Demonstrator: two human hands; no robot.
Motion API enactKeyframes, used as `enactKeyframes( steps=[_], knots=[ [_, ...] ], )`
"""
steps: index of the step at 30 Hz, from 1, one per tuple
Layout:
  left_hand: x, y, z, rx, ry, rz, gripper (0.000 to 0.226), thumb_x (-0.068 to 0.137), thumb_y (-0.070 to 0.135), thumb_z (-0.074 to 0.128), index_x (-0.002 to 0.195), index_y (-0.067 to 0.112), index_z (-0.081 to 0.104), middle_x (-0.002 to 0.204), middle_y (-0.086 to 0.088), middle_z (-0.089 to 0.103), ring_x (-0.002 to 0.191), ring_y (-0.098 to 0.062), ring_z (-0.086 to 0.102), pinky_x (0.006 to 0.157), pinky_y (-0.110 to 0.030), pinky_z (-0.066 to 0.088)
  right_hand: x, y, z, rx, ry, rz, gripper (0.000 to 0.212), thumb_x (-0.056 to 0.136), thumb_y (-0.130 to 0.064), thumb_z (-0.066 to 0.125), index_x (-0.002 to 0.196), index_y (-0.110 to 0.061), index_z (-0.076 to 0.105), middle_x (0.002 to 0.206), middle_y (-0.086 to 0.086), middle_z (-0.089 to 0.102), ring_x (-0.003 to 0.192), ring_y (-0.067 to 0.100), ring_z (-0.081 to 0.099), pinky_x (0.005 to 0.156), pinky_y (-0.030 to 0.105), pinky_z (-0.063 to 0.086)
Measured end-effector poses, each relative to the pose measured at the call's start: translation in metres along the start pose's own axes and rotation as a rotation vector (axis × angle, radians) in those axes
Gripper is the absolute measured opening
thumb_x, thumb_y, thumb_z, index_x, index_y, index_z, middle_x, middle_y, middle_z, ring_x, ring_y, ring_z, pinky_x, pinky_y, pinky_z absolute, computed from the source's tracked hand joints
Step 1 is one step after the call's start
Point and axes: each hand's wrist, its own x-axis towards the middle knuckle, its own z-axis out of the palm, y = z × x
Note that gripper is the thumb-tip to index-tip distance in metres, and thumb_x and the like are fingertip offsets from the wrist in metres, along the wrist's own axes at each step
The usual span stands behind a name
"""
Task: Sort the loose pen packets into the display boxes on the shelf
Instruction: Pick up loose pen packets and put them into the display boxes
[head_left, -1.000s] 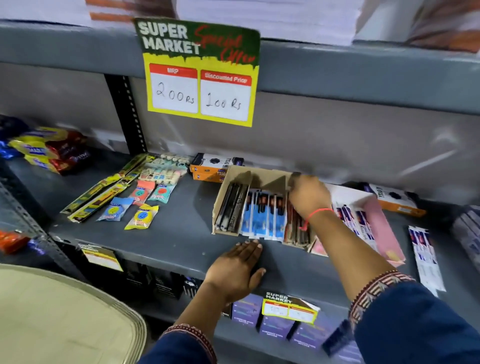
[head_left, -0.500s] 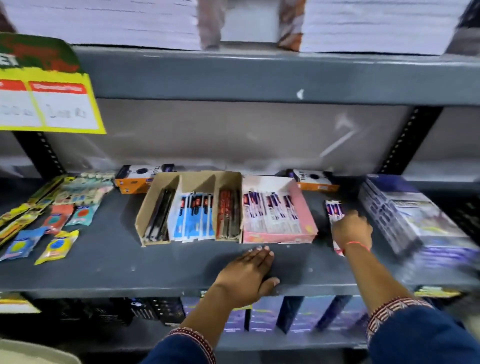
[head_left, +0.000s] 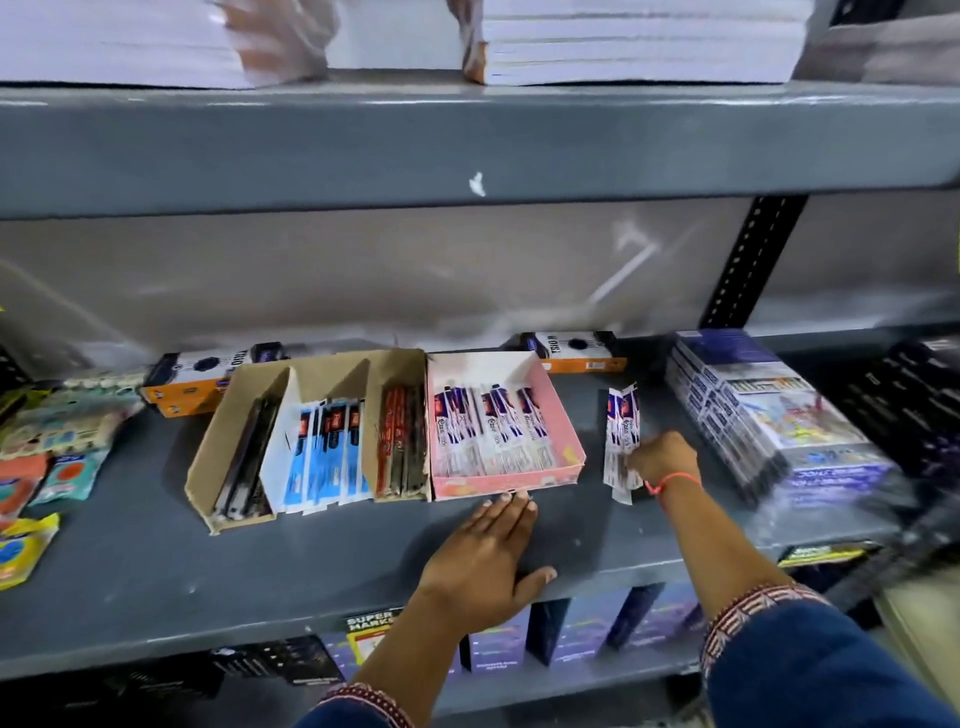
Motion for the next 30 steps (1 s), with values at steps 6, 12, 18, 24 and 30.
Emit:
enactKeyframes(
  steps=[6, 12, 18, 24, 30],
  knots=[
    [0.000, -0.001, 0.001, 0.019, 0.014, -0.001, 0.071, 0.093, 0.058, 0.021, 0.145, 0.014, 0.001, 0.156, -0.005, 0.002, 0.141, -0.016, -0.003, 0.096, -0.015, -0.027, 0.007, 0.001, -0.004, 0.184, -0.030, 0.092, 0.030, 0.078, -0.003, 0.061, 0.103, 0.013, 0.065, 0.113, 0.029, 0.065, 0.105, 0.040, 0.062, 0.085, 0.039, 0.050],
    [0.000, -0.001, 0.002, -0.001, -0.008, -0.018, 0.071, 0.091, 0.060, 0.019, 0.145, 0.019, -0.003, 0.156, -0.002, -0.001, 0.140, -0.013, -0.006, 0.100, -0.018, -0.020, 0.004, 0.003, -0.008, 0.363, -0.035, 0.039, 0.030, 0.074, 0.000, 0.072, 0.101, 0.006, 0.061, 0.107, 0.022, 0.065, 0.104, 0.033, 0.059, 0.095, 0.041, 0.046],
    [0.000, -0.001, 0.001, 0.012, -0.010, -0.028, 0.071, 0.091, 0.061, 0.018, 0.144, 0.019, -0.003, 0.156, -0.001, -0.001, 0.140, -0.012, -0.006, 0.102, -0.020, -0.017, 0.006, 0.011, -0.011, 0.475, 0.020, 0.048, 0.020, 0.074, 0.004, 0.072, 0.075, -0.006, 0.055, 0.090, 0.014, 0.059, 0.086, 0.023, 0.052, 0.085, 0.038, 0.047],
    [-0.001, 0.000, 0.001, 0.022, 0.003, -0.024, 0.071, 0.092, 0.060, 0.018, 0.145, 0.018, -0.002, 0.156, -0.002, -0.001, 0.140, -0.013, -0.006, 0.102, -0.020, -0.018, -0.001, 0.020, -0.011, 0.005, 0.140, -0.067, 0.018, 0.082, -0.001, 0.051, 0.096, 0.000, 0.062, 0.112, 0.027, 0.064, 0.105, 0.041, 0.058, 0.090, 0.040, 0.047],
    [-0.001, -0.001, 0.001, 0.022, -0.001, -0.027, 0.071, 0.091, 0.061, 0.017, 0.144, 0.019, -0.004, 0.155, -0.001, -0.002, 0.140, -0.012, -0.006, 0.102, -0.021, -0.018, -0.017, 0.007, 0.007, -0.319, 0.227, -0.267, 0.032, 0.085, -0.012, 0.053, 0.113, 0.002, 0.052, 0.119, 0.026, 0.056, 0.113, 0.041, 0.051, 0.089, 0.045, 0.046]
  ],
)
